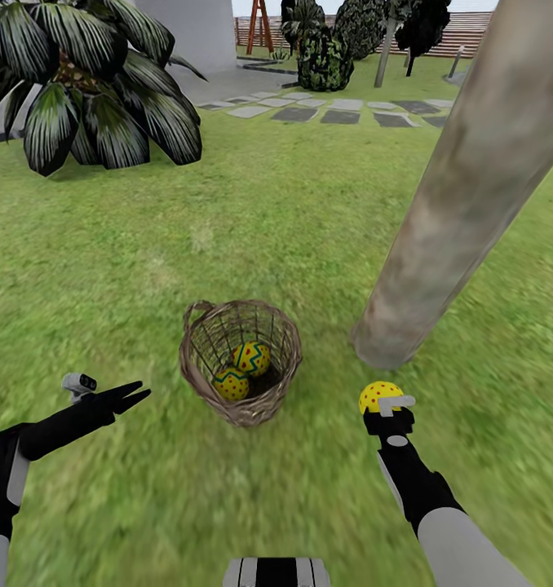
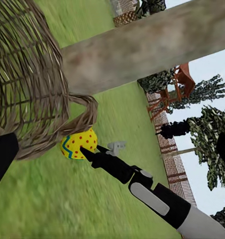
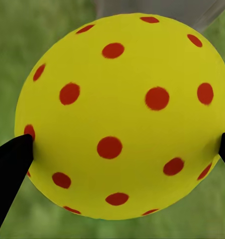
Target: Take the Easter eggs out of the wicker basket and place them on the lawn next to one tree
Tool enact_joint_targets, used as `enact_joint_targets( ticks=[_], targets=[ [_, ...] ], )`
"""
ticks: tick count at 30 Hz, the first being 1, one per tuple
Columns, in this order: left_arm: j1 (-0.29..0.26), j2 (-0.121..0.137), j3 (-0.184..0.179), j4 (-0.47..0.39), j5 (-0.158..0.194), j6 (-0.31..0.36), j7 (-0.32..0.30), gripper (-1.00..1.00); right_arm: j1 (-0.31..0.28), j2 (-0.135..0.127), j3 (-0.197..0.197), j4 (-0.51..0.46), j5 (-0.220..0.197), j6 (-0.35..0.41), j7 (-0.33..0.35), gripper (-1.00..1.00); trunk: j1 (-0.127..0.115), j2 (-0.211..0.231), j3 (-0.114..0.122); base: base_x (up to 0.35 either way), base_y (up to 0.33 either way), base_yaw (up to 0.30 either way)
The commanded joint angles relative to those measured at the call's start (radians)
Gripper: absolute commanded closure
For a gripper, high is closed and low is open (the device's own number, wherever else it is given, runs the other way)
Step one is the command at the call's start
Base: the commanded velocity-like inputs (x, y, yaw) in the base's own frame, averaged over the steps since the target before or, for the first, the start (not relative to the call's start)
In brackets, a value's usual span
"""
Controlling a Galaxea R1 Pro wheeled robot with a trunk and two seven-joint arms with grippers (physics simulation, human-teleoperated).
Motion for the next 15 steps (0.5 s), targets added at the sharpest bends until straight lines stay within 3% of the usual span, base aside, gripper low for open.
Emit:
enact_joint_targets(
  ticks=[1, 15],
  targets=[
    [0.0, -0.001, 0.0, 0.0, -0.001, 0.011, -0.005, -1.0, 0.0, 0.001, -0.003, -0.002, 0.011, 0.007, 0.001, 1.0, 0.004, -0.008, -0.004, 0.0, 0.0, 0.0],
    [0.0, 0.001, 0.0, 0.0, -0.001, 0.012, -0.005, -1.0, 0.0, 0.002, -0.003, -0.001, 0.011, 0.007, 0.001, 1.0, 0.057, -0.106, -0.048, 0.0, 0.0, 0.0]
  ],
)
